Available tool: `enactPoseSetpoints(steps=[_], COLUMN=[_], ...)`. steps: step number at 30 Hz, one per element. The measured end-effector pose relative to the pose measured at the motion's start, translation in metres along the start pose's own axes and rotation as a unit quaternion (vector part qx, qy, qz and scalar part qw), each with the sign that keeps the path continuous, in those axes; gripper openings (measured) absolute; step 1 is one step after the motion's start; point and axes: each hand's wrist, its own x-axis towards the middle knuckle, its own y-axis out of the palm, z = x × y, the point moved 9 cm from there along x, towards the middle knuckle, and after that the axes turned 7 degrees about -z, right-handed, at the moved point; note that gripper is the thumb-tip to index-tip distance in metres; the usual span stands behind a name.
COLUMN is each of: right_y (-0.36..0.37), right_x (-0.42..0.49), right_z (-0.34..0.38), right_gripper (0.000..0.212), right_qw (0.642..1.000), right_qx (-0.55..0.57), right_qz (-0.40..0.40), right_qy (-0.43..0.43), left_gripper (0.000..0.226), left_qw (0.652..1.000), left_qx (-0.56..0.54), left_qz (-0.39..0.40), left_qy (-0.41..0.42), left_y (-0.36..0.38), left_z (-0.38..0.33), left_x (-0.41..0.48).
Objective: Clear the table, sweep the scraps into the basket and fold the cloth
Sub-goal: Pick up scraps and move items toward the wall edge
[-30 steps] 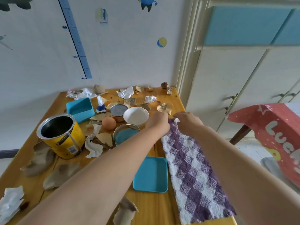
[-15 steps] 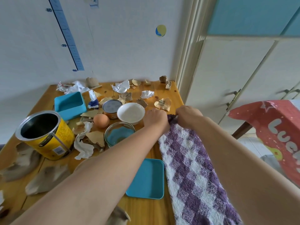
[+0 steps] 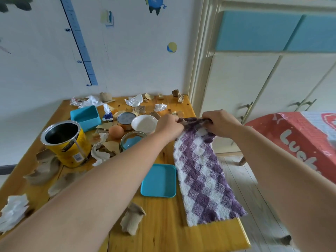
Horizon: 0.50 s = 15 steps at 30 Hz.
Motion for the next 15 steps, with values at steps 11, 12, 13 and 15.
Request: enactPoseSetpoints(steps=[11,12,13,15], right_y=[-0.018,-0.016,-0.014,-0.009], right_x=[-0.094,-0.102,-0.109,-0.122], right_z=[0.022,0.022,0.022,0.022], right_gripper=[0.019,0.02,0.02,0.02], right_qw=[0.997,0.997,0.997,0.997], right_qx=[-0.038,-0.041,-0.045,-0.049], right_qz=[0.028,0.031,0.032,0.034], right_qy=[-0.054,-0.055,-0.056,-0.053], left_gripper=[0.018,0.02,0.022,0.023], left_qw=[0.981,0.976,0.971,0.962], left_qx=[0.085,0.102,0.12,0.147], left_qz=[-0.026,-0.026,-0.024,-0.016], left_qy=[0.17,0.189,0.204,0.229], left_y=[0.004,0.008,0.013,0.021], left_z=[-0.017,-0.017,-0.017,-0.015], left_x=[-0.105,-0.113,-0.121,-0.134])
